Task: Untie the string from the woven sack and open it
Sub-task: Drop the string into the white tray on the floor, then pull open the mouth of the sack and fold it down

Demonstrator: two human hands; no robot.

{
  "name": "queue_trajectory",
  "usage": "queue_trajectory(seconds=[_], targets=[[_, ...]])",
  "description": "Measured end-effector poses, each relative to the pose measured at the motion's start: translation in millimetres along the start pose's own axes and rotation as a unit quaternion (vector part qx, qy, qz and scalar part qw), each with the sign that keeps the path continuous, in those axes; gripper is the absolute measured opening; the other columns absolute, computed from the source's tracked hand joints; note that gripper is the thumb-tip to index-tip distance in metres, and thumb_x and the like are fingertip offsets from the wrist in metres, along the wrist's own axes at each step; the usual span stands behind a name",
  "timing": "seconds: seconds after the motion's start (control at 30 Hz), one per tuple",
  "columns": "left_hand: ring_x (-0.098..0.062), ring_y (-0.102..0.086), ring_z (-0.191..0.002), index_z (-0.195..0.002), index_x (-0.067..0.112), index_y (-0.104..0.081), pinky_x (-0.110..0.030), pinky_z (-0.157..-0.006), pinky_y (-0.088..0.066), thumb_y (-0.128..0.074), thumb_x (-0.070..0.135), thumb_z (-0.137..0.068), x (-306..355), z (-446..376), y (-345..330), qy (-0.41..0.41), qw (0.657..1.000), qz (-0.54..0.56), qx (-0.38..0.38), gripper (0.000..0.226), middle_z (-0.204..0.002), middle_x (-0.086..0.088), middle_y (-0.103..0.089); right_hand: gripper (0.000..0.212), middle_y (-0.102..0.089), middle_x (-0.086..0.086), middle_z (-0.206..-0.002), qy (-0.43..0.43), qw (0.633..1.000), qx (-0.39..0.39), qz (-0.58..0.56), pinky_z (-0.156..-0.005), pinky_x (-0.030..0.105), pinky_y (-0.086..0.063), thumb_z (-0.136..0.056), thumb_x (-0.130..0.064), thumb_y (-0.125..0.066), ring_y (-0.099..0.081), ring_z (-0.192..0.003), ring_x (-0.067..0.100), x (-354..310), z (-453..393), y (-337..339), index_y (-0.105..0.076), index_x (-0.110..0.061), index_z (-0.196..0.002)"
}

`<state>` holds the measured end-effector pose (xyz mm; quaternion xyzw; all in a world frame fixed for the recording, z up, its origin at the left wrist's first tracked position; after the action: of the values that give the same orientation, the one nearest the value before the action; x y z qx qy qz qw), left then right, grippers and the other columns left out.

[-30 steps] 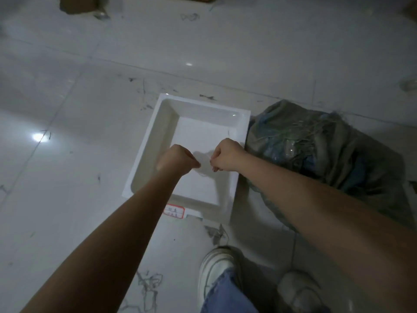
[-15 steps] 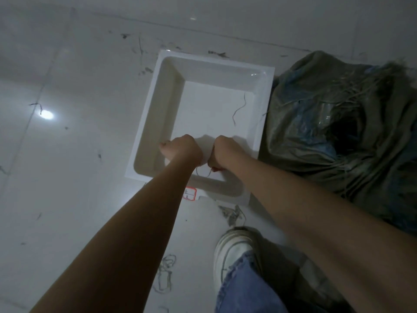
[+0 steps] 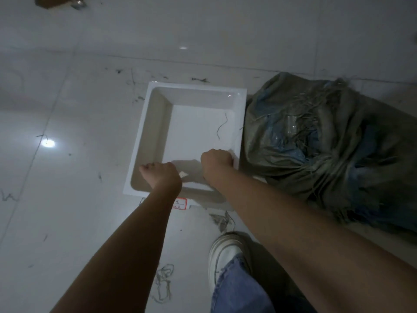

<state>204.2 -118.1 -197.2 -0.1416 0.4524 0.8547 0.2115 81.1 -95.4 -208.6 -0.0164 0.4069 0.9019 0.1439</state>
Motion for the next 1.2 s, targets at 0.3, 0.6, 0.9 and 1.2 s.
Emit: queue_trajectory(seconds=[0.3, 0.6, 0.9, 1.2], targets=[[-0.034, -0.053, -0.12, -0.125, 0.005, -0.05, -0.046, -0.109, -0.032, -0.05, 0.023, -0.091, 29, 15, 101, -0.075, 0.989, 0.123, -0.01, 0.039, -0.131, -0.016, -0.057, 0.023, -0.061, 0.006, -0.115, 0.018, 0.995, 0.094, 0.034, -0.073, 0.029, -0.04, -0.093, -0.014, -0.043, -0.051, -0.084, 0.022, 60, 56, 129, -0.058, -0.011, -0.111], [-0.035, -0.058, -0.112, -0.116, -0.003, -0.059, -0.038, -0.095, -0.045, -0.044, 0.027, -0.096, 175, 90, 188, -0.274, 0.896, 0.348, 0.021, 0.038, -0.12, -0.022, -0.061, 0.03, -0.063, 0.015, -0.117, -0.256, 0.918, 0.25, -0.172, -0.073, 0.029, -0.044, -0.096, -0.026, -0.04, -0.061, -0.104, 0.029, 264, 132, 137, -0.057, -0.005, -0.112], [-0.03, -0.059, -0.11, -0.121, 0.0, -0.058, -0.035, -0.096, -0.048, -0.052, 0.042, -0.092, 275, 99, 134, -0.254, 0.79, 0.535, -0.16, 0.052, -0.111, -0.01, -0.061, 0.057, -0.058, 0.016, -0.126, -0.299, 0.769, 0.061, -0.562, -0.059, 0.028, -0.048, -0.099, -0.046, -0.027, -0.061, -0.088, 0.023, 334, 122, 9, -0.042, -0.005, -0.136], [-0.024, -0.064, -0.087, -0.123, 0.001, -0.058, -0.017, -0.061, -0.053, -0.059, 0.014, -0.091, 259, 117, 152, -0.289, 0.746, 0.589, -0.115, 0.035, -0.114, -0.016, -0.063, 0.018, -0.06, 0.013, -0.1, -0.192, 0.728, 0.187, -0.631, -0.056, 0.023, -0.044, -0.089, -0.012, -0.058, -0.055, -0.09, 0.022, 322, 124, 44, -0.06, -0.003, -0.104]])
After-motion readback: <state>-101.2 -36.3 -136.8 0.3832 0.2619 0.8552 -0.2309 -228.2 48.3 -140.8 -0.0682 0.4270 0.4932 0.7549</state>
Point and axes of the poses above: each hand's wrist, its own z-axis away from the middle knuckle, its own y-axis out of the back of the hand, x = y × z, the point moved 8 cm from there along -z, towards the middle knuckle
